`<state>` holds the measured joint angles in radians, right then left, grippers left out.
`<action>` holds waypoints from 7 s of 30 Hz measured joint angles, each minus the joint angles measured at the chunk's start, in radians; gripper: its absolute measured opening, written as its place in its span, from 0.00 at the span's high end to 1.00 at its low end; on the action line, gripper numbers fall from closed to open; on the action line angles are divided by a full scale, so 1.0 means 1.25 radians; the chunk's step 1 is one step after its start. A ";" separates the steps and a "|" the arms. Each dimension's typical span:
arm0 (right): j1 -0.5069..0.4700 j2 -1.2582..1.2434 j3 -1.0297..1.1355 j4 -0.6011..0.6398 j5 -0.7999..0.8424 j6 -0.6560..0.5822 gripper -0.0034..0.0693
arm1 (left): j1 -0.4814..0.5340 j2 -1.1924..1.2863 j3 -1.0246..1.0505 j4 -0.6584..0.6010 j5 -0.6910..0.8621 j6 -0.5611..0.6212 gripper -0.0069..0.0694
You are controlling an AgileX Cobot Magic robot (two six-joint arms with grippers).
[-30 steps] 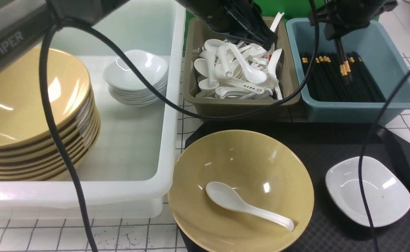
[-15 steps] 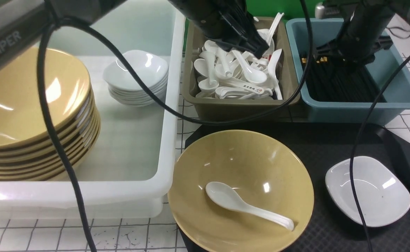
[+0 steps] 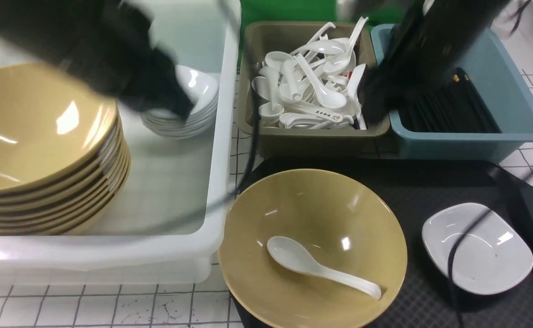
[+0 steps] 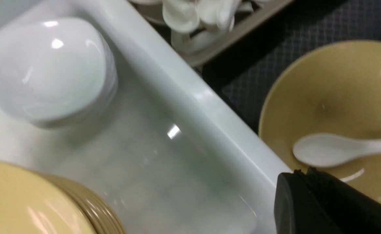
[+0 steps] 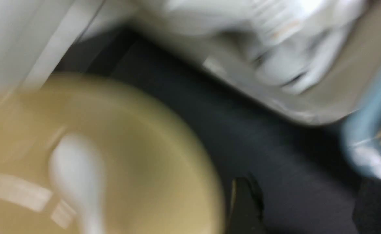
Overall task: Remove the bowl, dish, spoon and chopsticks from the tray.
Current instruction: Use the right arm to grab the soup spoon in the middle, then use the right arm to put the soup spoon into the small storage box in the middle, then use the left arm to grab the yellow noodle bowl on the left, then use the left arm to put the noodle bowl into the large storage box on the left, then use the left arm to grab the plate
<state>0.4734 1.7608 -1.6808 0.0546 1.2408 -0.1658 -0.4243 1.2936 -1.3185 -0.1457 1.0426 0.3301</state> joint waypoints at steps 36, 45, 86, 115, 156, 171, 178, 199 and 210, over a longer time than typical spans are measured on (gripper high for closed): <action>0.233 0.144 0.060 -0.076 -0.019 -0.178 0.73 | 0.041 -0.081 0.183 -0.154 -0.149 0.083 0.93; 0.106 0.139 -0.160 -0.162 -0.089 -0.101 0.73 | 0.158 0.080 -0.030 -0.185 -0.107 0.075 0.93; -0.034 -0.139 -0.041 -0.075 0.014 -0.081 0.90 | -0.165 0.572 -0.391 0.054 0.101 0.078 0.46; -0.026 -0.214 0.111 -0.075 0.008 -0.098 0.90 | -0.156 0.621 -0.400 -0.036 0.161 -0.009 0.89; 0.191 -0.265 -0.089 -0.074 -0.051 -0.164 0.89 | 0.709 0.127 -0.067 -0.117 0.137 -0.114 0.86; 0.191 -0.218 -0.089 -0.073 -0.048 -0.167 0.89 | 0.709 0.125 -0.109 -0.009 0.135 -0.116 0.21; 0.191 -0.218 -0.089 -0.080 0.004 -0.165 0.89 | 0.653 0.098 -0.245 0.000 0.160 -0.186 0.17; -0.123 -0.530 0.392 -0.126 0.011 0.009 0.89 | -0.227 0.466 -0.272 -0.100 -0.072 -0.179 0.24; -0.137 -0.673 0.431 -0.126 0.015 0.009 0.89 | -0.341 0.772 -0.501 -0.132 -0.117 -0.166 0.24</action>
<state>0.3019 0.9192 -1.1420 -0.1035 1.2594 -0.1543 -0.8507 2.2591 -1.9442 -0.3110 0.8968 0.1228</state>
